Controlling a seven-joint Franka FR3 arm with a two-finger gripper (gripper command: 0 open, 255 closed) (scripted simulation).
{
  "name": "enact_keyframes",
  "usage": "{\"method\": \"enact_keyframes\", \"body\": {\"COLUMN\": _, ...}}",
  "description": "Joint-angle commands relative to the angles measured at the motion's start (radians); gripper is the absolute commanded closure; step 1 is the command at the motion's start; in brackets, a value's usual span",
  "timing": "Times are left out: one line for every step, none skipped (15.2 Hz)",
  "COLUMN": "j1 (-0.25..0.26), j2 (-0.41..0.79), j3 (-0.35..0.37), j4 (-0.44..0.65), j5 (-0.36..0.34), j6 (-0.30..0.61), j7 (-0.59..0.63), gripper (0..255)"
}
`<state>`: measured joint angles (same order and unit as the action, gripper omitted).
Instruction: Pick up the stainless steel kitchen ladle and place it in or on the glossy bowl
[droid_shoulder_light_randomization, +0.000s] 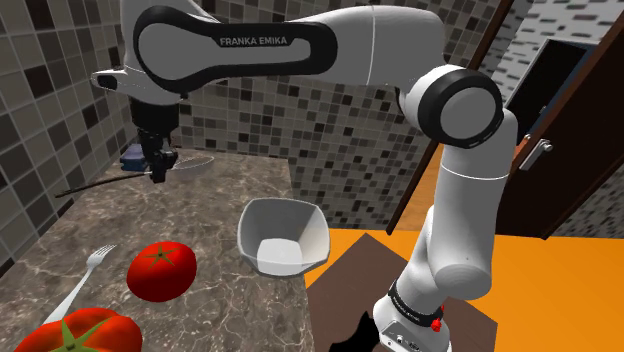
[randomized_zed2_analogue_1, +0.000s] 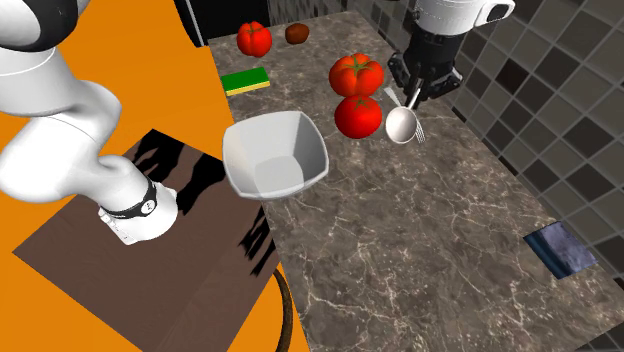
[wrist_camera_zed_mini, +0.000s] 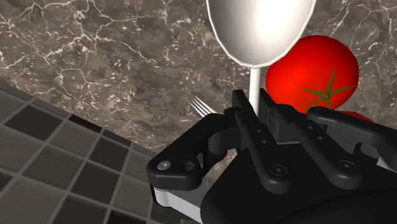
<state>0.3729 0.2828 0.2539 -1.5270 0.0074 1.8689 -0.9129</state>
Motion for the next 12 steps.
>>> {"method": "enact_keyframes", "body": {"j1": 0.0, "j2": -0.004, "j3": 0.0, "j4": 0.021, "j5": 0.001, "j6": -0.025, "j7": 0.0, "gripper": 255}}
{"method": "enact_keyframes", "body": {"j1": 0.0, "j2": -0.004, "j3": 0.0, "j4": 0.027, "j5": 0.001, "j6": -0.032, "j7": 0.001, "gripper": 255}}
{"method": "enact_keyframes", "body": {"j1": -0.01, "j2": -0.051, "j3": 0.0, "j4": -0.036, "j5": 0.013, "j6": -0.015, "j7": -0.009, "gripper": 255}}
{"method": "enact_keyframes", "body": {"j1": -0.019, "j2": -0.096, "j3": 0.0, "j4": -0.095, "j5": 0.025, "j6": 0.0, "j7": -0.019, "gripper": 255}}
{"method": "enact_keyframes", "body": {"j1": -0.027, "j2": -0.141, "j3": -0.001, "j4": -0.152, "j5": 0.038, "j6": 0.013, "j7": -0.03, "gripper": 255}}
{"method": "enact_keyframes", "body": {"j1": -0.033, "j2": -0.184, "j3": -0.003, "j4": -0.206, "j5": 0.05, "j6": 0.025, "j7": -0.041, "gripper": 255}}
{"method": "enact_keyframes", "body": {"j1": -0.04, "j2": -0.227, "j3": -0.005, "j4": -0.258, "j5": 0.062, "j6": 0.034, "j7": -0.052, "gripper": 255}}
{"method": "enact_keyframes", "body": {"j1": -0.045, "j2": -0.269, "j3": -0.008, "j4": -0.308, "j5": 0.074, "j6": 0.042, "j7": -0.064, "gripper": 255}}
{"method": "enact_keyframes", "body": {"j1": -0.049, "j2": -0.311, "j3": -0.012, "j4": -0.355, "j5": 0.085, "j6": 0.048, "j7": -0.075, "gripper": 255}}
{"method": "enact_keyframes", "body": {"j1": -0.052, "j2": -0.353, "j3": -0.016, "j4": -0.401, "j5": 0.096, "j6": 0.053, "j7": -0.087, "gripper": 255}}
{"method": "enact_keyframes", "body": {"j1": -0.055, "j2": -0.394, "j3": -0.021, "j4": -0.446, "j5": 0.107, "j6": 0.056, "j7": -0.099, "gripper": 255}}
{"method": "enact_keyframes", "body": {"j1": -0.057, "j2": -0.435, "j3": -0.026, "j4": -0.489, "j5": 0.116, "j6": 0.058, "j7": -0.111, "gripper": 255}}
